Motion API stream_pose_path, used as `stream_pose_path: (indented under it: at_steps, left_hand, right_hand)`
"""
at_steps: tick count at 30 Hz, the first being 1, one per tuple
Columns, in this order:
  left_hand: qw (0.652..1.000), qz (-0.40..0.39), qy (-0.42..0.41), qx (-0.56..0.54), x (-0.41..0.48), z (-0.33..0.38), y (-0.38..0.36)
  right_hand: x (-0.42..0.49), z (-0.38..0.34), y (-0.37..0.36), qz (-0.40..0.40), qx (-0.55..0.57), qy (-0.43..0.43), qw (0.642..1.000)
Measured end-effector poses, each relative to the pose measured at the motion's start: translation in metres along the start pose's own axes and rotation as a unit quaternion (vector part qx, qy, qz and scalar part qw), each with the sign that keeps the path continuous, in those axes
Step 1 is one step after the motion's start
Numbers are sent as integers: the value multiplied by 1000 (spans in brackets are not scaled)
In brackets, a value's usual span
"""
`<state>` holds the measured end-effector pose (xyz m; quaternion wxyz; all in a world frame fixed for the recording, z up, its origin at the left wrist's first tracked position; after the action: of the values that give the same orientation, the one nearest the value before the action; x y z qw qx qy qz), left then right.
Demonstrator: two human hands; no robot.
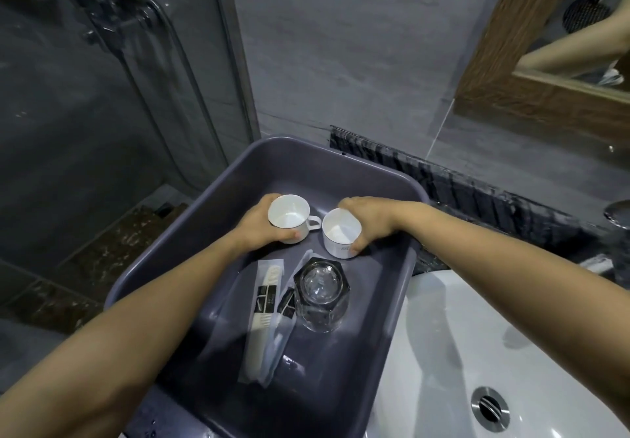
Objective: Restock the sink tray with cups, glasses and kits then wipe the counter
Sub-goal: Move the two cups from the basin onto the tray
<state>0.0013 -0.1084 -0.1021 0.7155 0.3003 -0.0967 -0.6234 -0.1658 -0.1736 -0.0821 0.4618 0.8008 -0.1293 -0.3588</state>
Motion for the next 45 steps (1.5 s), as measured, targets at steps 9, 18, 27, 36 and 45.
stream_pose_path:
  at_steps: [9, 18, 27, 36, 45]
  left_hand:
    - [1000, 10, -16, 13, -20, 33, 24]
    - [993, 13, -114, -11, -74, 126, 63]
    - [984, -24, -174, -8, -145, 219, 56]
    - [964, -98, -248, 10, -203, 307, -18]
    - [929, -131, -334, 89, -246, 416, -144]
  right_hand:
    - [-44, -14, 48, 99, 81, -9, 992]
    - [-132, -51, 116, 204, 112, -14, 973]
    - [-260, -65, 149, 283, 114, -62, 950]
    - [-409, -30, 132, 314, 122, -151, 929]
    - [-565, 52, 98, 331, 159, -236, 900]
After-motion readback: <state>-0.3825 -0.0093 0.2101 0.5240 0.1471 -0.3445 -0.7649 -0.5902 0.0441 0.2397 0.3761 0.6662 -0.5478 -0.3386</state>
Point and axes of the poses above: each hand's wrist, its own x-axis towards the middle knuckle, its own y-axis out of the back of the hand, z = x × y, the point moved 9 cm from there along x, towards the middle knuckle, and after that the axes turned 2 degrees about x, right-handed, at the moved point
